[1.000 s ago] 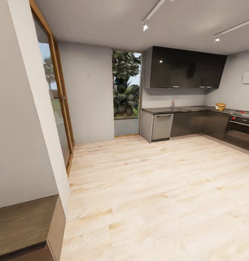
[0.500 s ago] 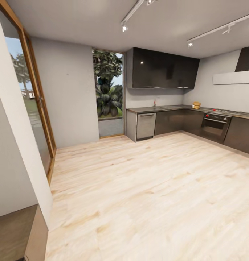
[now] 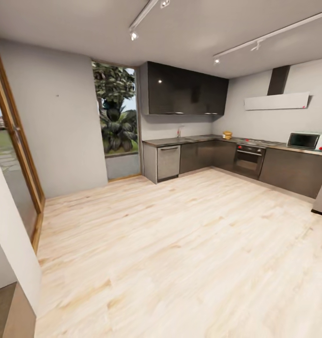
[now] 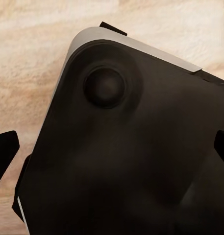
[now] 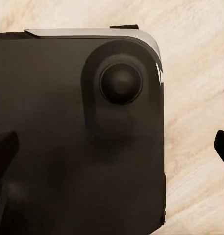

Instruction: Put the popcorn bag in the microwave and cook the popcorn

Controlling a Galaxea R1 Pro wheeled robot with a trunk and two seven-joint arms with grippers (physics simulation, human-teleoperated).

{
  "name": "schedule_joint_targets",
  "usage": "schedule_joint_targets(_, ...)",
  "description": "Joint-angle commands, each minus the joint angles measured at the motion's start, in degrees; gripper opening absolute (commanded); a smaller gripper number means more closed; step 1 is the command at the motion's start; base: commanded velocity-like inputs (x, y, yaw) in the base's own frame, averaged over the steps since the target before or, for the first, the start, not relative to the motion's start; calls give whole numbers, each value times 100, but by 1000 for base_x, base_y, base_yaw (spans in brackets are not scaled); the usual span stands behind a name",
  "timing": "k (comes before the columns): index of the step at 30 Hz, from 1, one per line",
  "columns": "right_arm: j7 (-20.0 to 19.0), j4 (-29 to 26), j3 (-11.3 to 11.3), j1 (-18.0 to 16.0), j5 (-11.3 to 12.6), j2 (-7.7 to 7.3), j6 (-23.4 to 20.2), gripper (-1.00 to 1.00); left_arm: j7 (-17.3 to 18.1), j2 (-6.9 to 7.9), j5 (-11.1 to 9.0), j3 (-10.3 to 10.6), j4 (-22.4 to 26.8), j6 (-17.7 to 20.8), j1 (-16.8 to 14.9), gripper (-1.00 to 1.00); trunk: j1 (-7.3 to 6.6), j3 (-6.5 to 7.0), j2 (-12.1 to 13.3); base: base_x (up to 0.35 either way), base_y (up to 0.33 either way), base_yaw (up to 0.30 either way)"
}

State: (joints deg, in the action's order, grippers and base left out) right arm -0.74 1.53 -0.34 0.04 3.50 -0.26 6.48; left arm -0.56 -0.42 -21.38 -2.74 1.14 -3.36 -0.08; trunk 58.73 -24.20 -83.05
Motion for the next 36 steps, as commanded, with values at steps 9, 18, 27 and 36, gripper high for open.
schedule_joint_targets(9,-9,14,-1,-4,-11,0,35,100,-6,-2,-6,-25,0,-15,-1,100,0,-17,-3,0,0,-296)
schedule_joint_targets(18,-10,14,-1,-4,-16,0,37,100,2,-8,6,-25,0,-13,-1,100,0,-45,-3,0,0,-296)
schedule_joint_targets(27,-5,14,-1,-4,0,0,38,100,3,-10,2,-28,0,-7,-1,100,0,-71,-3,0,0,-295)
schedule_joint_targets(36,-5,14,-1,-5,19,0,38,100,3,-10,5,-26,0,-7,-1,100,0,-75,-3,0,0,-295)
